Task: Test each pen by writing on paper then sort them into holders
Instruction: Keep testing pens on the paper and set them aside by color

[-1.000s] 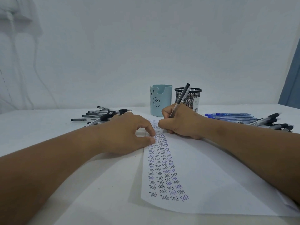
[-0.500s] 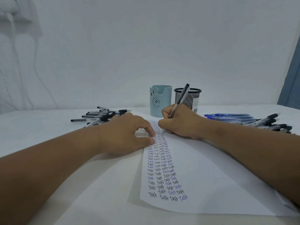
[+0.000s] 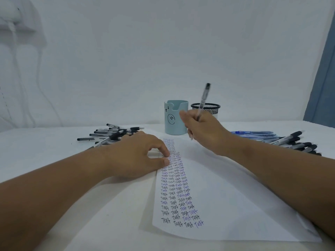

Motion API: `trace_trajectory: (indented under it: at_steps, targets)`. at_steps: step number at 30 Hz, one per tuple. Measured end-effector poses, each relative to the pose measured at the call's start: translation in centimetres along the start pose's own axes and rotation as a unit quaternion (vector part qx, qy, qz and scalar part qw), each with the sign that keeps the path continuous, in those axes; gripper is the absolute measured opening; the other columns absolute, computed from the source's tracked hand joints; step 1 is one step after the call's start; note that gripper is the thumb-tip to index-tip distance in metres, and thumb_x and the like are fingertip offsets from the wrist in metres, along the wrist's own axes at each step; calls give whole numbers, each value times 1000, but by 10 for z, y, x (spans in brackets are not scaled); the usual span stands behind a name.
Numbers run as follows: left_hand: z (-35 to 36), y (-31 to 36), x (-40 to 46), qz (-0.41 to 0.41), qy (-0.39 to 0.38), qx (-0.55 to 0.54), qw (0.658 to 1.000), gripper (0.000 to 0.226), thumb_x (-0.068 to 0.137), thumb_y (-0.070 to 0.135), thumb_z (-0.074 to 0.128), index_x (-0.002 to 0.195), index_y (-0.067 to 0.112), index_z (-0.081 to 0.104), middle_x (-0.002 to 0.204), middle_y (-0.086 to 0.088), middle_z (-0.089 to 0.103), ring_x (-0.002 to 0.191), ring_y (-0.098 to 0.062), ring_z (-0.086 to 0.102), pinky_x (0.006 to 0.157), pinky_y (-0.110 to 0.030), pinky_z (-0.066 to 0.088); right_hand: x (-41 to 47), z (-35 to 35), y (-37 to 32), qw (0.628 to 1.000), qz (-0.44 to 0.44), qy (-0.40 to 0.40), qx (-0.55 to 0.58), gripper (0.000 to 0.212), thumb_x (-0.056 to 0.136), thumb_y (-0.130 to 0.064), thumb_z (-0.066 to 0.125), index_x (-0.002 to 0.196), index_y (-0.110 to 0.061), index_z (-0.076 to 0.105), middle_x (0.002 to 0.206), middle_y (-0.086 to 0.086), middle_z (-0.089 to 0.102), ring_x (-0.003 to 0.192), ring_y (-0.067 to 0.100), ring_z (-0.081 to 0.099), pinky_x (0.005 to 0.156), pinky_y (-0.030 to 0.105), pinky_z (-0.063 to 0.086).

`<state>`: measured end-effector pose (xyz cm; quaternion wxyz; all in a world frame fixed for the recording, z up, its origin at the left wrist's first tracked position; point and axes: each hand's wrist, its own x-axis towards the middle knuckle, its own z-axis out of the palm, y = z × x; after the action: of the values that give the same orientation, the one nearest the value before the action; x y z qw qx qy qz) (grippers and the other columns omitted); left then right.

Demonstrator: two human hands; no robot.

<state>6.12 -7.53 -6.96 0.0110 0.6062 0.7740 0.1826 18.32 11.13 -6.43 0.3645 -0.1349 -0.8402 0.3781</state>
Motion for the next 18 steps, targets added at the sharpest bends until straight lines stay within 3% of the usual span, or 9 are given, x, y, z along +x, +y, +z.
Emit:
trace_trajectory:
  at_steps: [3, 5, 7, 11, 13, 16, 18]
  targets:
    - [1, 1, 0, 9, 6, 4, 1000, 24, 88, 62, 59, 108, 50, 64, 114, 33, 55, 111, 12, 40, 114, -38, 32, 0, -8, 0, 1000, -4, -12, 14, 47, 86, -67, 56, 96, -23, 43, 48, -15, 43, 44, 7, 38, 54, 32, 32]
    - [1, 1, 0, 12, 7, 6, 1000, 25, 89, 60, 59, 110, 47, 65, 114, 34, 56, 111, 14, 39, 114, -36, 31, -4, -11, 1, 999, -15, -25, -32, 31, 94, -53, 57, 105, -26, 45, 43, -13, 46, 39, 4, 40, 50, 26, 32]
    - [1, 1, 0, 10, 7, -1, 1000, 25, 88, 62, 59, 109, 50, 64, 118, 30, 56, 115, 9, 40, 114, -36, 32, -10, -13, -1, 990, -53, -25, -126, 12, 103, -37, 51, 101, -26, 53, 56, -6, 59, 43, 4, 47, 50, 27, 38]
    - [0, 1, -2, -4, 0, -8, 1000, 22, 86, 66, 59, 107, 58, 60, 122, 27, 55, 121, 2, 42, 115, -39, 31, -12, -15, -5, 968, -94, -25, -230, 27, 106, -27, 43, 93, -10, 61, 84, 7, 65, 67, 15, 53, 65, 35, 43]
    - [1, 2, -2, -7, 1, -1, 1000, 22, 85, 67, 59, 106, 61, 57, 123, 26, 54, 122, 1, 41, 116, -41, 30, -12, -15, -5, 963, -88, -41, -252, 31, 107, -28, 39, 97, -11, 62, 83, 6, 64, 73, 23, 56, 69, 39, 47]
    - [1, 3, -3, -10, 0, 2, 1000, 22, 87, 66, 58, 107, 59, 59, 122, 27, 54, 121, 3, 40, 116, -41, 29, -15, -14, -3, 960, -92, -62, -256, 28, 107, -28, 40, 101, -15, 64, 76, -2, 57, 69, 20, 52, 68, 38, 46]
    - [1, 5, -4, -2, 6, 5, 1000, 20, 90, 61, 58, 106, 50, 64, 120, 29, 56, 123, 4, 38, 117, -42, 26, -15, -14, -4, 961, -95, -76, -249, 27, 106, -25, 43, 100, -12, 65, 79, 2, 58, 72, 20, 52, 69, 37, 44]
